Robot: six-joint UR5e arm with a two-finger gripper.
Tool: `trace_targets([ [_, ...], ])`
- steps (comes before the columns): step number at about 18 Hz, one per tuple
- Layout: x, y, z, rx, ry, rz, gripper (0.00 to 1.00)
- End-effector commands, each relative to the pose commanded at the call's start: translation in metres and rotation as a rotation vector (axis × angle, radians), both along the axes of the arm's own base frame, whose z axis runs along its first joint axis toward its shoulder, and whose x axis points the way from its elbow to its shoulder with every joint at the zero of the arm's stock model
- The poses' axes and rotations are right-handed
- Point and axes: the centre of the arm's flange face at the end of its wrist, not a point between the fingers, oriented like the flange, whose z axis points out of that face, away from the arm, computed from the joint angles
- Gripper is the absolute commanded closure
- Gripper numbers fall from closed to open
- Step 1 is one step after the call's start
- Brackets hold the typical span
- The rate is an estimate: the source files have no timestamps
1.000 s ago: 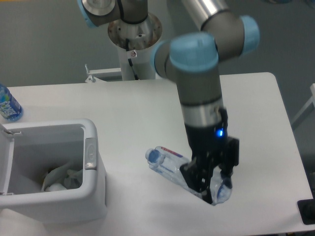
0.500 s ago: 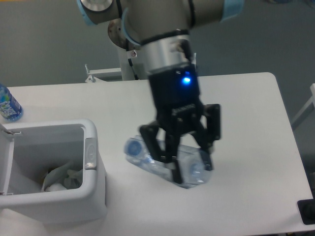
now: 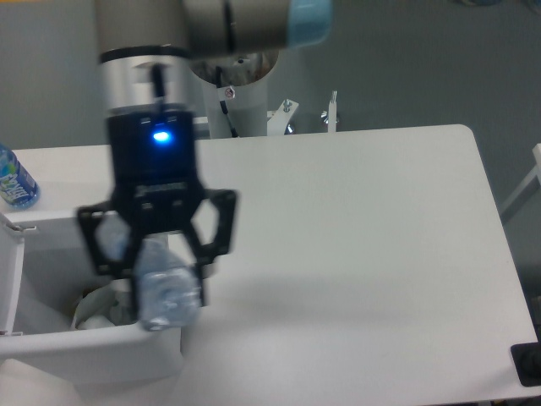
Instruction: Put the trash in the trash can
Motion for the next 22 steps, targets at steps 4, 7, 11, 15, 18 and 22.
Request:
trace_targets([
  [4,0.032,-0.007,-0.015,-0.039,-0.011,-0.039,0.0],
  [7,0.025,-0.013,-0.009,-0.034,-0.004,-0.024,0.0],
  [11,-0.058,-0.05,0.0,-0.047,0.028,0.106,0.0],
  [15,-0.124,-0.079,-0.015,-0.16,0.148,0.139,0.0],
  [18,-0.165,-0.107,-0.026,-0.284,0.255,0.157,0.0],
  [22,-0.189,-0.135,-0.051,-0.5,0.358,0.049,0.0],
])
